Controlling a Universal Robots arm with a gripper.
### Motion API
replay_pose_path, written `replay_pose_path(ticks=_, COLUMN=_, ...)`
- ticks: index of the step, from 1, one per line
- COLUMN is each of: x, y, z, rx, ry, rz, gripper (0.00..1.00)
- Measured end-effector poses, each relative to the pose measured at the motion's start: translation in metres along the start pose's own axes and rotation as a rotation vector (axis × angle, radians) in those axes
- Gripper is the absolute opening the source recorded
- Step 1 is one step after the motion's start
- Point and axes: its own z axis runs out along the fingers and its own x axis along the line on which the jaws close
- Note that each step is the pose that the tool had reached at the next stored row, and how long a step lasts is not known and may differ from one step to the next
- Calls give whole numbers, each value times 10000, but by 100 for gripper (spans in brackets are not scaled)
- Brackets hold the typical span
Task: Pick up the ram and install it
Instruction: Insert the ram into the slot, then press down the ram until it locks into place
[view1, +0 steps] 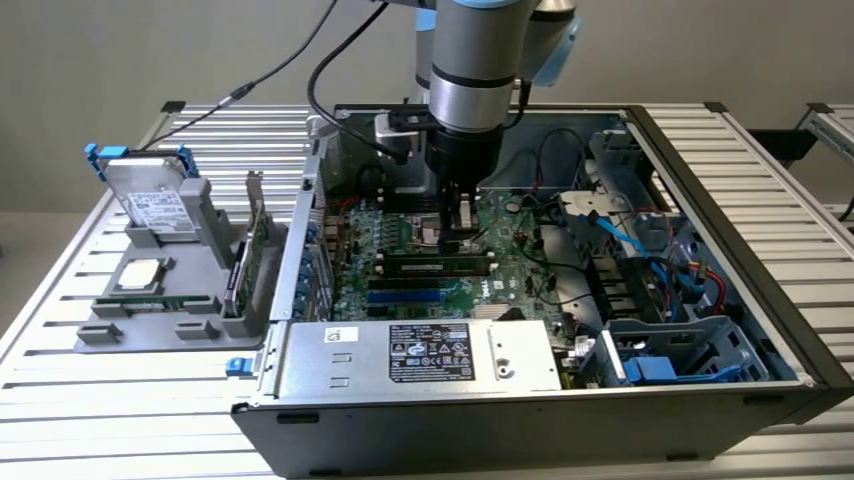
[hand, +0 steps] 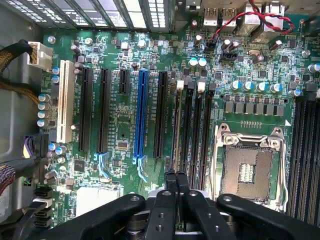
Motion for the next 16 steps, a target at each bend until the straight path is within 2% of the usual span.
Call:
replay_pose_path(ticks=1, x=0, y=0, z=0, rx=0, ry=0, rz=0, gripper=10)
replay_pose_path(ticks=11, x=0, y=-1, z=0, rx=0, ry=0, rz=-1, gripper=10)
replay_pose_path(ticks=16, x=31, y=-105, z=-3, rx=0, ry=-2, rz=1, gripper=10)
